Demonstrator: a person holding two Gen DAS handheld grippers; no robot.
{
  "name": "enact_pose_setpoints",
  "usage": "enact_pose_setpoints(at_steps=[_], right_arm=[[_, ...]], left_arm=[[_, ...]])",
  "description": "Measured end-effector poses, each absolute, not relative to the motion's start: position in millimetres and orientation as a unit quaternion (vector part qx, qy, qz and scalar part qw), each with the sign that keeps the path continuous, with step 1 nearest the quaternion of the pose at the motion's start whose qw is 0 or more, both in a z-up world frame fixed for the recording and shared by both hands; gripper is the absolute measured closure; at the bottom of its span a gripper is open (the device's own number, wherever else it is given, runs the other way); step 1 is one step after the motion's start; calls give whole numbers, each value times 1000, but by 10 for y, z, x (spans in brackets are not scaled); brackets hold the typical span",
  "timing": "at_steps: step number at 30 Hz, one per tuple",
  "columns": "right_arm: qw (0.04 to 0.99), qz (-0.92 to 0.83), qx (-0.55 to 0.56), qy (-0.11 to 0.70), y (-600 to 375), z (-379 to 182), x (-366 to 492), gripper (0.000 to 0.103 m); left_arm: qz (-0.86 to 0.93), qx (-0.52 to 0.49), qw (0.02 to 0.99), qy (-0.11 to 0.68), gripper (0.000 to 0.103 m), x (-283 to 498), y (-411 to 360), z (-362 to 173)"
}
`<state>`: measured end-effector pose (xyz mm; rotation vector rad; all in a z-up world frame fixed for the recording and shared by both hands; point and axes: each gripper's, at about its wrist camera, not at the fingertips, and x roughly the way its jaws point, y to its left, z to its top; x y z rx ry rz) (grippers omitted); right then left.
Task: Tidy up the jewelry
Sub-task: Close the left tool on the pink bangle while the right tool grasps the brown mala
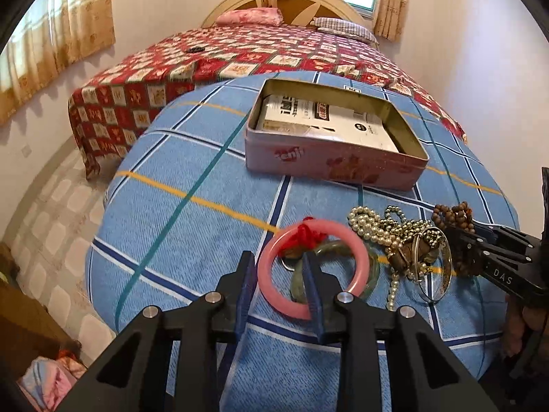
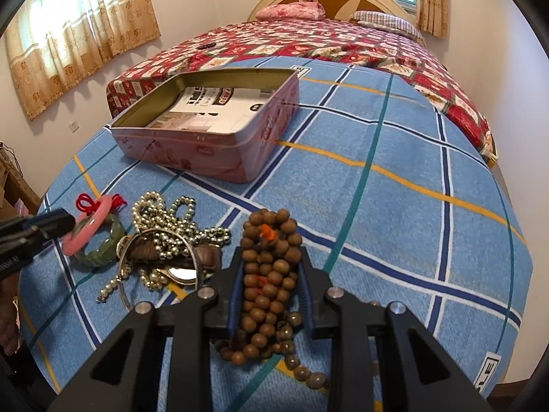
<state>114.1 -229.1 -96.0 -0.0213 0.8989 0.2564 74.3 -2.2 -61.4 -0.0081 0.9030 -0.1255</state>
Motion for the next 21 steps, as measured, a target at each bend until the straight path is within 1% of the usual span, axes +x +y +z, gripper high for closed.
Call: enact_pose_setpoints(at_steps=[4, 11, 12, 13, 14, 21], right_arm=[[894, 126, -10, 430, -2286, -937, 1135, 74], [891, 133, -19, 434, -2231, -950, 1145, 75], [890, 134, -20, 436, -2221, -964, 1153, 75], [890, 134, -20, 436, -2218, -971, 1159, 75], [889, 135, -20, 437, -2217, -975, 1161, 75], [896, 136, -19, 423, -2214, -909, 1120, 78]], left_arm=[[-29, 23, 883, 468, 73, 825, 6, -804], [-48, 41, 882, 467, 74, 849, -92, -873], [-52, 43, 883, 465, 78, 842, -103, -878], [-59, 40, 882, 466, 90, 825, -106, -876], [-73, 33, 880, 468, 94, 819, -100, -871], [-99, 18, 890, 444, 94, 724, -99, -722]])
